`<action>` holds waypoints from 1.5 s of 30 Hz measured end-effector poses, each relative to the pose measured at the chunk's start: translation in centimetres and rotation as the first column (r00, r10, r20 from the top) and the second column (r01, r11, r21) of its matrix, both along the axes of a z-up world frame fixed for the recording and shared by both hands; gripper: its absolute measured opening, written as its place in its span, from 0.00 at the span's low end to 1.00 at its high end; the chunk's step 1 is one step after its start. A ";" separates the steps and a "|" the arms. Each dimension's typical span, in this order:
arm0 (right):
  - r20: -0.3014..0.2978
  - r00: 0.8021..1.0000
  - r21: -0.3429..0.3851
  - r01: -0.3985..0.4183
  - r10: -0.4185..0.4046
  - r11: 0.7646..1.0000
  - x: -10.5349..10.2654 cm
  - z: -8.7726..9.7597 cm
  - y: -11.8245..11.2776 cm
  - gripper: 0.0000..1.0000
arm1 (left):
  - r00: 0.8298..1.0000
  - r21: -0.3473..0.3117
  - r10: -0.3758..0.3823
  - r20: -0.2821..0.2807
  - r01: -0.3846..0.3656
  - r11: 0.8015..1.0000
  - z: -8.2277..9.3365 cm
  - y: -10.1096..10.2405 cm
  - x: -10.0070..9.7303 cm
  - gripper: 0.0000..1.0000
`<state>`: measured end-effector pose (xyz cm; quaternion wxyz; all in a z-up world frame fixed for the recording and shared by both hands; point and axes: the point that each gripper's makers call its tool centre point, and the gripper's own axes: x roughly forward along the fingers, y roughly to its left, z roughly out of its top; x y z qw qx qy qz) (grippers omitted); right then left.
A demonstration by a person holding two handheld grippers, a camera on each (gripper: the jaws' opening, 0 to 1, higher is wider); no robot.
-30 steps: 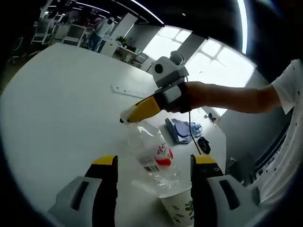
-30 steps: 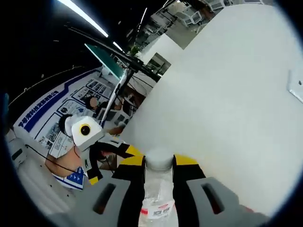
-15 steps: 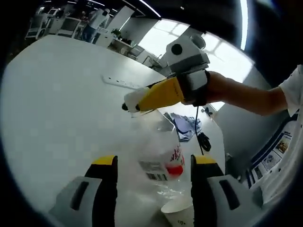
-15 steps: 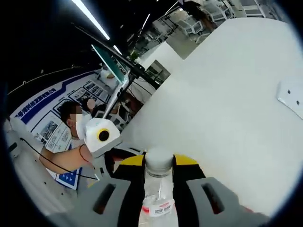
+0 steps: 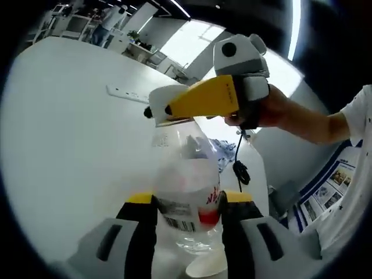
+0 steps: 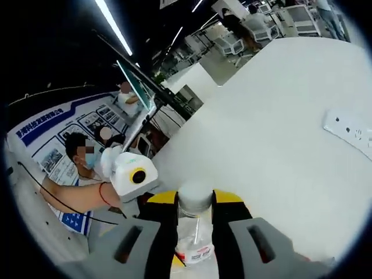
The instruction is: Arrange the tabletop items into an orderly group along one side of the table until the central work area is clear of visible clutter.
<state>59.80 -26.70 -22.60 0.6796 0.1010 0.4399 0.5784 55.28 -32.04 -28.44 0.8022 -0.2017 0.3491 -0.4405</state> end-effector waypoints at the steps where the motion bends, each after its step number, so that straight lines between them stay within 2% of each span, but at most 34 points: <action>1: 0.004 1.000 0.004 0.011 -0.011 1.000 0.0 0.1 -0.3 0.19 | 1.000 0.004 -0.007 0.007 0.007 1.000 0.0 0.0 0.1 0.42; 7: 0.022 0.999 0.011 0.046 -0.046 0.999 -0.3 1.0 -1.6 0.19 | 0.998 0.023 -0.056 0.032 0.056 0.998 0.5 -0.8 -0.1 0.40; 14: 0.086 0.994 0.010 0.068 -0.068 0.998 -0.7 2.2 -2.8 0.19 | 0.993 0.044 -0.109 0.050 0.107 0.993 1.2 -1.6 0.0 0.39; 20: 0.119 0.986 0.030 0.114 -0.117 0.993 -0.3 3.6 -3.9 0.19 | 0.987 0.040 -0.134 0.083 0.131 0.991 2.5 -2.3 0.4 0.39; 30: 0.170 0.964 0.072 0.193 -0.203 0.979 1.0 5.9 -5.8 0.19 | 0.970 0.071 -0.193 0.150 0.184 0.980 4.5 -3.6 1.9 0.39; 37: 0.254 0.933 0.089 0.240 -0.255 0.967 2.5 7.7 -6.7 0.19 | 0.948 0.098 -0.239 0.209 0.223 0.970 5.9 -4.3 3.9 0.39; 44: 0.344 0.892 0.103 0.274 -0.293 0.956 3.6 8.7 -7.2 0.19 | 0.923 0.139 -0.285 0.259 0.256 0.957 6.6 -4.8 5.2 0.38; 45: 0.377 0.880 0.102 0.271 -0.289 0.957 3.7 8.8 -7.2 0.19 | 0.918 0.148 -0.291 0.268 0.259 0.954 6.6 -4.8 5.4 0.38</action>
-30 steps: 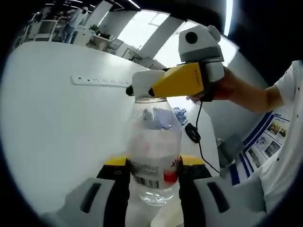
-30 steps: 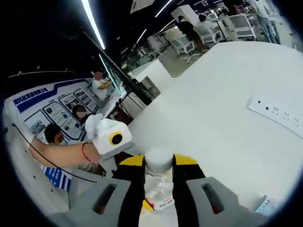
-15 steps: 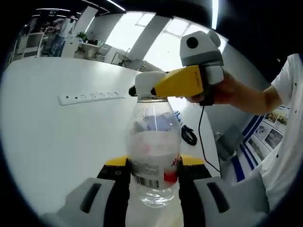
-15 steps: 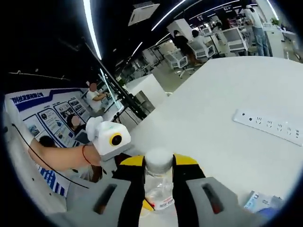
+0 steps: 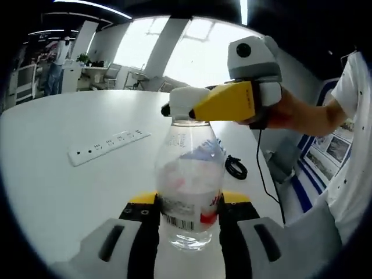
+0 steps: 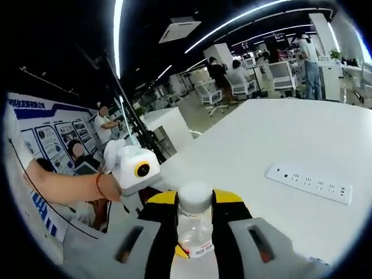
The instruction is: Arrange the tabletop items into an orderly group along one side of the table until the central work area is clear of visible clutter.
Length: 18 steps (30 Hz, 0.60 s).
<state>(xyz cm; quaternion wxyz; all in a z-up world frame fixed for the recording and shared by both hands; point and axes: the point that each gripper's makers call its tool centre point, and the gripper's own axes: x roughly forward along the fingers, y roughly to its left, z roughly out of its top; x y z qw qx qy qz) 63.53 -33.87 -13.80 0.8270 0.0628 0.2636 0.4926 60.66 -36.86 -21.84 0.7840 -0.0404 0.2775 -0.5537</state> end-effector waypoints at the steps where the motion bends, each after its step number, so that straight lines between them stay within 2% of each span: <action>1: 0.013 1.000 -0.004 0.002 -0.002 1.000 0.0 0.0 0.0 0.19 | 1.000 0.005 -0.004 0.011 0.003 1.000 0.0 0.0 0.2 0.38; 10: 0.138 0.990 -0.072 0.011 -0.001 0.997 0.3 -0.2 0.0 0.19 | 0.998 0.025 -0.028 0.060 0.027 0.999 -0.5 -0.6 1.1 0.38; 18: 0.258 0.966 -0.125 0.028 0.005 0.992 -0.3 -1.1 -0.4 0.19 | 0.991 0.055 -0.066 0.118 0.060 0.997 -1.7 -1.0 1.4 0.38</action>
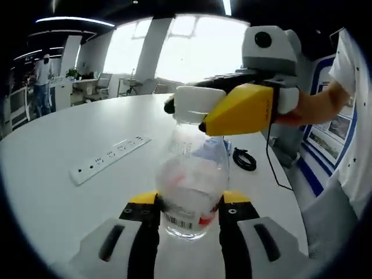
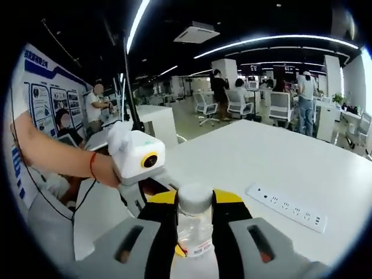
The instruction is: Arrange the tabletop items into an orderly group along one side of the table until the central work area is clear of visible clutter.
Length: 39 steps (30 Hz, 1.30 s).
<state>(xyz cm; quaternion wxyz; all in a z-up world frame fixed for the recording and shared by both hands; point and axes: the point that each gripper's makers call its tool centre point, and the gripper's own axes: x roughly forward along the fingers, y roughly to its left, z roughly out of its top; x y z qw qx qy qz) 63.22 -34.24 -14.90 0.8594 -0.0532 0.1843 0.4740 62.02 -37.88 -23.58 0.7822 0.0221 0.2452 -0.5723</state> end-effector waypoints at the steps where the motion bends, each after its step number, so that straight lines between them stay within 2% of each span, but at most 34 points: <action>1: 0.023 1.000 -0.004 0.003 -0.003 1.000 0.1 0.0 0.0 0.19 | 1.000 -0.001 -0.001 0.006 0.001 1.000 -0.1 0.0 0.0 0.38; 10: 0.069 0.997 -0.062 -0.021 0.025 0.998 -0.3 -1.5 0.4 0.20 | 0.999 0.029 -0.001 0.038 0.000 1.000 -1.6 0.5 0.4 0.38; 28: 0.102 0.993 -0.110 -0.053 0.064 0.993 -0.7 -2.4 1.1 0.20 | 0.998 0.029 0.018 0.054 -0.020 0.999 -2.4 1.1 0.3 0.38; 39: 0.118 0.991 -0.141 -0.043 0.060 0.989 -1.3 -2.5 0.9 0.20 | 0.998 0.030 -0.027 0.060 0.025 0.999 -2.5 0.8 -0.2 0.39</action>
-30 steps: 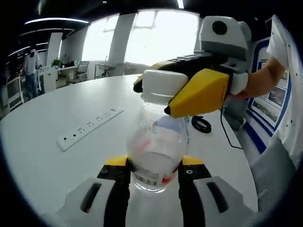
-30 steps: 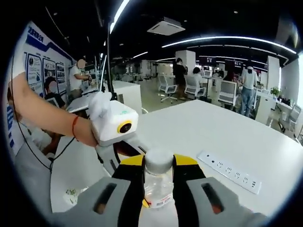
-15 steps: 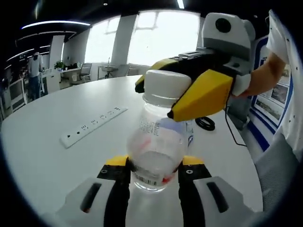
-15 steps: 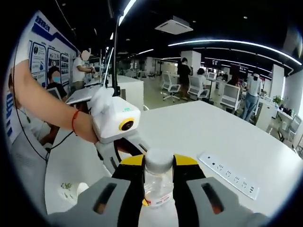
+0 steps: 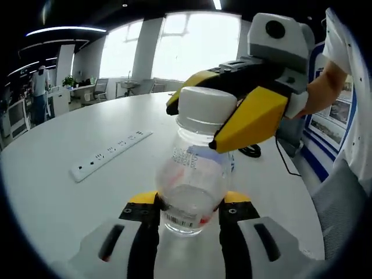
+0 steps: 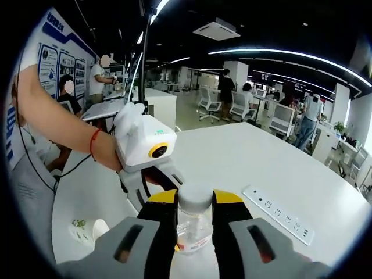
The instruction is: Arrange the tabletop items into an orderly group along one side of the table until the central work area is clear of visible clutter.
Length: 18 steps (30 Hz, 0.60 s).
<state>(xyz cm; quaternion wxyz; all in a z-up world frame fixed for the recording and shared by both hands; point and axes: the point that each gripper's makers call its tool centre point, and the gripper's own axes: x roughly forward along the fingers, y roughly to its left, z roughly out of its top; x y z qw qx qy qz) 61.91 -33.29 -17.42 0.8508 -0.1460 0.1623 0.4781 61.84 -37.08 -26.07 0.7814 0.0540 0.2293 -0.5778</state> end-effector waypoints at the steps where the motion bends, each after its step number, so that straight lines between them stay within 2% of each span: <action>1: 0.002 1.000 0.000 0.002 -0.002 1.000 0.0 0.0 0.0 0.20 | 1.000 -0.001 -0.002 -0.001 0.002 1.000 0.0 0.0 0.0 0.39; 18: 0.005 0.999 -0.012 0.032 -0.032 0.999 -0.2 -0.6 -0.6 0.20 | 0.999 0.007 -0.042 0.004 0.042 0.999 -0.4 -0.3 -0.3 0.39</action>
